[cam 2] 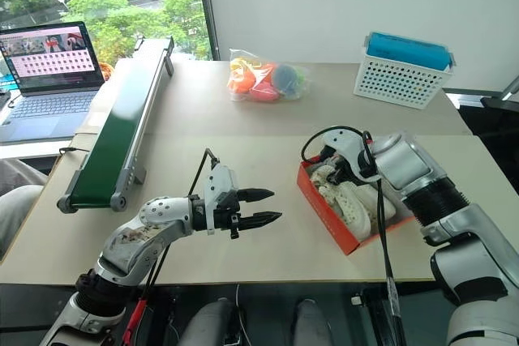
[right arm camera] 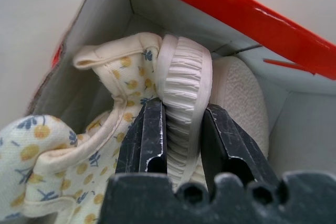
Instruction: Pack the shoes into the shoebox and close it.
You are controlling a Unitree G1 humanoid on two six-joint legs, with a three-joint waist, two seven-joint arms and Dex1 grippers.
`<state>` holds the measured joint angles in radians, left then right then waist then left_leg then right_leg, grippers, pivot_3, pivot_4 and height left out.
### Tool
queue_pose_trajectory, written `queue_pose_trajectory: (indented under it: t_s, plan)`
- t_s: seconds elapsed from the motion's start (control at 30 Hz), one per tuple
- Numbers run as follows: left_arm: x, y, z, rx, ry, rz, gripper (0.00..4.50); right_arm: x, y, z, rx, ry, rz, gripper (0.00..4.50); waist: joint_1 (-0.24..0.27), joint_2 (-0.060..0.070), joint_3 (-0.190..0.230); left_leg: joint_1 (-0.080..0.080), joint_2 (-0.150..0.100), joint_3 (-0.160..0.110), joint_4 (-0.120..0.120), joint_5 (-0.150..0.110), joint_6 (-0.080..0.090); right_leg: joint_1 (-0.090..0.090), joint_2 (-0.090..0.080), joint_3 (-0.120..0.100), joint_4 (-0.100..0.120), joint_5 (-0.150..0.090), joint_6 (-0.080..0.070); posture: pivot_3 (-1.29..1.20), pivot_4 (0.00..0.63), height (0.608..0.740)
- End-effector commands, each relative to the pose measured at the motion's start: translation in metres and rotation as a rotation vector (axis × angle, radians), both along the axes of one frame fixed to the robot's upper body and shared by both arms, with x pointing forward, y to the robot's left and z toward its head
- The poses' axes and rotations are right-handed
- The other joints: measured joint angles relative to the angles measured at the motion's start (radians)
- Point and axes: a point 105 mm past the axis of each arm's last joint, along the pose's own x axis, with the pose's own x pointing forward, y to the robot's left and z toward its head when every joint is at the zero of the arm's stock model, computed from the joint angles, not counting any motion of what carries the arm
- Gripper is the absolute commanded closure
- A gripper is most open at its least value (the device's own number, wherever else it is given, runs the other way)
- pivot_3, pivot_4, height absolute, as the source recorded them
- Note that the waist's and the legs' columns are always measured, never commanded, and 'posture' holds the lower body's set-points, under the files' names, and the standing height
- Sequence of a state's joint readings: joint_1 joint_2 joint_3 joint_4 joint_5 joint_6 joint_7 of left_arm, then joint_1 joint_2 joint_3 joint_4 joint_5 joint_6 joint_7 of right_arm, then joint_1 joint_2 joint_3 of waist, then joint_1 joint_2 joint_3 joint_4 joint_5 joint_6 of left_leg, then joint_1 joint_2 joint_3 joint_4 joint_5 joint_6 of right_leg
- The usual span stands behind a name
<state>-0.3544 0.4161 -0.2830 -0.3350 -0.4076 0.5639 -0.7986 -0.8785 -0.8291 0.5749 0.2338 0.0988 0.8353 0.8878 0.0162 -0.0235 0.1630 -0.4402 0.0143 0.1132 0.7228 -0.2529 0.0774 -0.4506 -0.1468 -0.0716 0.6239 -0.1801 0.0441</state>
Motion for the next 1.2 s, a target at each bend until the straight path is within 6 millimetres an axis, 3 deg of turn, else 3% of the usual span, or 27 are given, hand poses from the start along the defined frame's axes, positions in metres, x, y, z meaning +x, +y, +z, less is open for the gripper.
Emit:
queue_pose_trajectory:
  t_s: [0.03, 0.3, 0.47, 0.67, 0.73, 0.93, 1.2]
  plan:
    - [-0.002, -0.001, 0.013, -0.014, -0.047, -0.017, 1.92, -0.013, -0.033, -0.033, -0.163, 0.036, -0.025, 3.93, 0.004, 0.000, 0.000, 0.000, 0.000, 0.000, 0.001, 0.000, 0.000, 0.001, 0.000, 0.000, 0.000, 0.000, 0.000, 0.00, 0.150, 0.705]
    - [0.003, -0.001, 0.013, -0.005, -0.047, -0.001, 1.92, -0.014, -0.004, -0.023, -0.095, -0.026, -0.020, 3.93, 0.010, 0.001, -0.001, 0.006, 0.000, -0.005, 0.004, -0.004, 0.003, 0.013, -0.001, -0.006, -0.010, -0.001, 0.000, 0.00, 0.150, 0.705]
    - [0.006, 0.000, 0.013, 0.001, -0.054, 0.010, 1.92, -0.023, 0.024, -0.010, 0.191, 0.071, -0.177, 3.93, 0.004, 0.001, -0.001, 0.005, 0.001, -0.005, 0.004, -0.004, 0.002, 0.013, -0.001, -0.006, -0.009, 0.000, 0.000, 0.00, 0.150, 0.705]
    - [0.008, -0.001, 0.013, 0.003, -0.060, 0.007, 1.92, -0.017, 0.011, 0.012, 0.345, 0.056, -0.391, 3.93, -0.002, 0.001, -0.001, 0.005, 0.001, -0.004, 0.003, -0.004, 0.001, 0.011, -0.001, -0.007, -0.008, 0.000, 0.000, 0.00, 0.150, 0.705]
    - [0.009, -0.001, 0.014, 0.003, -0.064, 0.003, 1.86, -0.017, 0.004, 0.015, 0.370, 0.047, -0.438, 2.99, -0.004, 0.001, -0.001, 0.004, 0.001, -0.004, 0.003, -0.004, 0.002, 0.010, -0.001, -0.006, -0.009, 0.000, 0.000, 0.00, 0.150, 0.705]
    - [0.013, -0.002, 0.015, 0.007, -0.071, -0.012, 1.86, -0.021, -0.011, 0.030, 0.401, 0.002, -0.499, 1.03, -0.005, 0.002, 0.000, 0.002, 0.001, -0.003, 0.003, -0.004, 0.002, 0.009, -0.001, -0.006, -0.008, 0.000, 0.000, 0.00, 0.150, 0.705]
    - [0.013, -0.005, 0.013, 0.012, -0.074, -0.044, 1.86, -0.027, -0.021, 0.081, 0.410, -0.121, -0.485, 1.03, -0.006, 0.003, 0.001, 0.001, 0.001, -0.003, 0.003, -0.004, 0.003, 0.007, -0.001, -0.006, -0.008, 0.000, 0.000, 0.00, 0.150, 0.705]
